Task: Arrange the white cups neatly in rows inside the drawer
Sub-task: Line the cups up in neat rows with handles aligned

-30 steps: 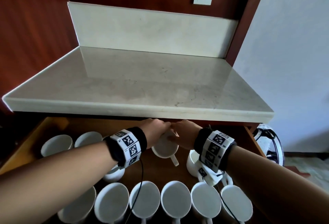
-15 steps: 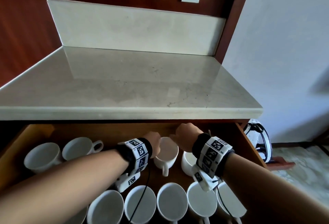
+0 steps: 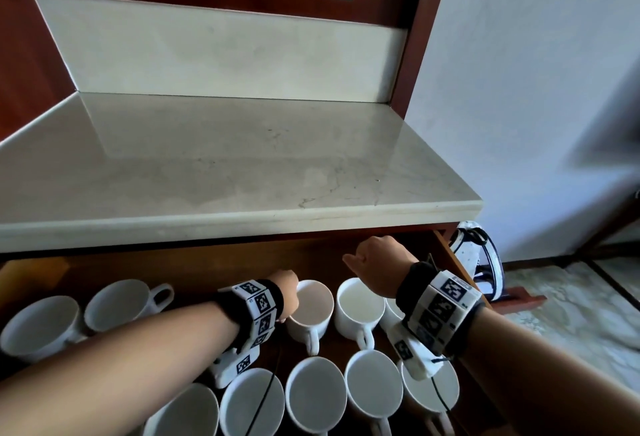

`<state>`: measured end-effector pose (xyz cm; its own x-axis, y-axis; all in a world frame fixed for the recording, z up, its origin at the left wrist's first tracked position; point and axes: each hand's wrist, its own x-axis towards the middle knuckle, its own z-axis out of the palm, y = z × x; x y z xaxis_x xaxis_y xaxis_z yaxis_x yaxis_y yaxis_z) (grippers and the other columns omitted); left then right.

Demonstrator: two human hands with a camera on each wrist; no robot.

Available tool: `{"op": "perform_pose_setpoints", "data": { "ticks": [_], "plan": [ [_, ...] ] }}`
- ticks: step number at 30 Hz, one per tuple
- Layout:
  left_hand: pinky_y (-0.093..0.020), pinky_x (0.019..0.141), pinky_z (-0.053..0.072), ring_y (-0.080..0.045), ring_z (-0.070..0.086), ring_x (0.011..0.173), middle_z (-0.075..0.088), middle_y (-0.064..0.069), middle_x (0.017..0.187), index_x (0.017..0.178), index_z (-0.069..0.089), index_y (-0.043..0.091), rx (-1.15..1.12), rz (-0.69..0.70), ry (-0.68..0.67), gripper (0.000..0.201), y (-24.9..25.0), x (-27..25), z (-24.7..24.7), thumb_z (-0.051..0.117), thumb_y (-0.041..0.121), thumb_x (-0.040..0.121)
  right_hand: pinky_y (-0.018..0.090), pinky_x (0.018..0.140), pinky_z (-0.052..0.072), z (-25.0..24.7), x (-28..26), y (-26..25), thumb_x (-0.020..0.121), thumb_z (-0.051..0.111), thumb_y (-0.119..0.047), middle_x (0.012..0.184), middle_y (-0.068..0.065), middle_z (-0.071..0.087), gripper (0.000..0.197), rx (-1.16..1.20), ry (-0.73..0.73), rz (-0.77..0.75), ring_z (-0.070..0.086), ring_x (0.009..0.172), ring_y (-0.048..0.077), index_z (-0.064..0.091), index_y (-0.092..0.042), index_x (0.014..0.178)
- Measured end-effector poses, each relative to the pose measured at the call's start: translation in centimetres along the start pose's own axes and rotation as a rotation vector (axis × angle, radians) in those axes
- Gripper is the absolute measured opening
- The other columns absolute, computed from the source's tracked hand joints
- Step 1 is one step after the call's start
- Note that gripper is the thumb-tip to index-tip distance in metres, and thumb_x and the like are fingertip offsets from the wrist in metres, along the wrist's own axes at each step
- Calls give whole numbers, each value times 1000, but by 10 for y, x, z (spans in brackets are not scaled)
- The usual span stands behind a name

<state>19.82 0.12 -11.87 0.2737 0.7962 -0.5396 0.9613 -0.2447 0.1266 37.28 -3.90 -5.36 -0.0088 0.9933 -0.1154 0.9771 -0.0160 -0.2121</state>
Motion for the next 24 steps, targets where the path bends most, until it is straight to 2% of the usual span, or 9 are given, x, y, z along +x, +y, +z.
{"op": "perform_pose_setpoints", "data": {
  "ticks": [3,6,9,11,13,15,18,21,24],
  "plan": [
    [-27,58,50,-27,72,77,73,-18,89,112,58,-5,-68,25,-22,31,0,-7,1,42,18,101,25,54,31,0,1,-2,94,45,-44,62,1,50,50,-4,-5,-9,51,68,23,42,-18,52],
    [-23,50,45,-21,63,57,66,-12,71,112,60,-5,-86,52,24,46,-5,-21,-6,40,35,101,25,51,32,-2,0,-13,95,44,-45,71,5,58,45,-22,-18,-31,55,71,25,51,-17,59],
    [-28,67,46,-30,67,86,69,-18,94,104,62,0,-5,99,184,54,-22,-40,-32,38,48,99,27,60,39,-6,1,-36,95,43,-44,79,8,64,43,-40,-55,-93,60,77,27,57,-15,67],
    [-29,69,42,-30,64,91,68,-15,90,91,64,6,23,98,311,52,-46,-58,-55,38,51,98,28,62,42,-8,4,-62,94,45,-43,78,5,62,41,-58,-107,-170,59,75,24,57,-16,66],
    [-31,68,43,-29,64,84,67,-12,82,84,65,5,11,79,382,54,-79,-77,-71,40,52,97,30,69,49,-1,10,-94,93,47,-40,92,6,69,32,-81,-175,-280,64,86,25,67,-14,89],
    [-33,71,47,-27,63,80,69,-12,83,84,69,6,8,49,419,57,-114,-94,-77,41,53,96,31,84,52,13,15,-130,90,53,-40,114,5,68,37,-83,-228,-395,64,104,24,61,-18,119],
    [-31,70,47,-24,63,77,70,-9,79,83,71,8,-13,-20,414,55,-154,-117,-69,43,54,94,31,92,45,36,20,-181,88,60,-39,125,7,61,44,-190,-314,-513,57,116,25,57,-13,123],
    [-29,57,37,-22,55,64,58,-7,65,69,63,11,-22,-82,361,53,-179,-132,-53,43,52,95,33,98,39,64,27,-217,88,61,-44,130,7,56,58,-297,-402,-544,52,123,26,48,-11,133],
    [-33,55,34,-20,46,56,45,-4,58,60,48,17,-94,-87,319,48,-199,-142,-36,43,49,95,35,92,47,98,44,-230,85,59,-53,111,3,65,51,-477,-446,-538,62,104,23,58,-17,121]
  ]
}}
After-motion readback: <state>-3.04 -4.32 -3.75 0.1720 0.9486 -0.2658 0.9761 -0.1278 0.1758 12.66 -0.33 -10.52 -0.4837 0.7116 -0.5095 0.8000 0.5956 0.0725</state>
